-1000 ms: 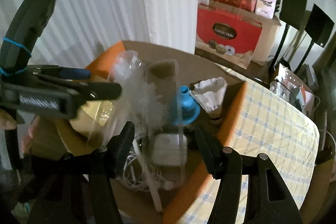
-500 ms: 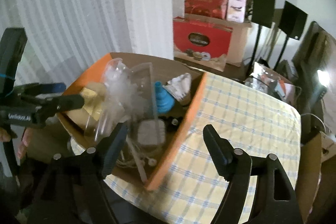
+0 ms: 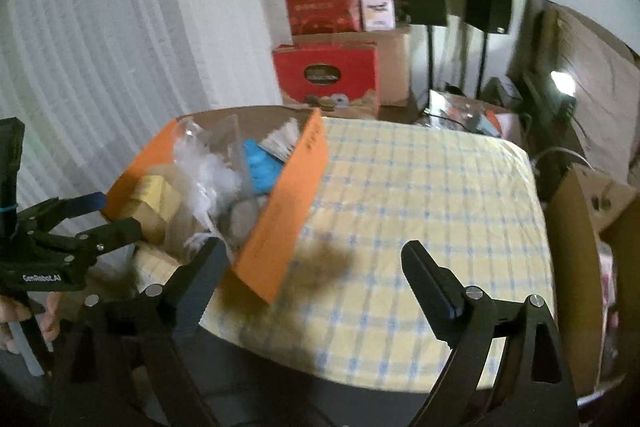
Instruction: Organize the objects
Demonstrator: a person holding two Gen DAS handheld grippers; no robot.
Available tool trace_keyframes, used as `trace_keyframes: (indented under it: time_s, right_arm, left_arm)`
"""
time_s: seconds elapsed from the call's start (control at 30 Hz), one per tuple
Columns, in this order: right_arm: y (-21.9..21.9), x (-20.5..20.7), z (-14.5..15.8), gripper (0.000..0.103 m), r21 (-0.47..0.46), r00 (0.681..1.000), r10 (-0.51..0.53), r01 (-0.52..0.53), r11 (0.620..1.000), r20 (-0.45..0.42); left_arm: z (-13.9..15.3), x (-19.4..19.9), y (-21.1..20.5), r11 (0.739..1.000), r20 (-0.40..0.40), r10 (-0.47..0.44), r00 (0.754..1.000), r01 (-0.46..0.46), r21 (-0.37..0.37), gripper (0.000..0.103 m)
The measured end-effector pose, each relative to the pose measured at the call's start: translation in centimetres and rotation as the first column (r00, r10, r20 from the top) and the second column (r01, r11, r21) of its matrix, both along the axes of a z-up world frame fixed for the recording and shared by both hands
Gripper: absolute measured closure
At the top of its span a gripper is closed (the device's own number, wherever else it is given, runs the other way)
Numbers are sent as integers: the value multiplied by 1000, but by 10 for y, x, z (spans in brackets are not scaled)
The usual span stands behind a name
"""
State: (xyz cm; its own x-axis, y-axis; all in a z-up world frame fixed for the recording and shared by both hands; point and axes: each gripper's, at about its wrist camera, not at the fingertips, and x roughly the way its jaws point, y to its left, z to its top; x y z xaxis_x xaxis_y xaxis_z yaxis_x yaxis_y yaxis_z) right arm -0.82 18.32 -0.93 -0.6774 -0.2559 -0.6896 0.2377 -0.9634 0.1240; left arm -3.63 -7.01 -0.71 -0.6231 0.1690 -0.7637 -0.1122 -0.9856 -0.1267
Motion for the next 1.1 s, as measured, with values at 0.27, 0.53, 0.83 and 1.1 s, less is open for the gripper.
trace_keyframes:
  time_s: [0.27,0.53,0.83,1.1]
  right_arm:
    - [24,41,9,3,27,994,-95,97,995,-56]
    - [37,64,2,1,17,985,-161,163,987,-59]
    - [39,74,-6,1,26,982,-179,181,983,-57]
    - [34,78,0,1,55,981,-173,178,983,-87]
  left_arm:
    - [4,29,18,999,-33,-23,999,24,33,1]
    - [6,53,31,996,-60,-30,998,35,84,0]
    - [2,63,45,999,-45,-15,999,17,38,0]
    - [2,67,51,999,-45,-21,999,23,43,0]
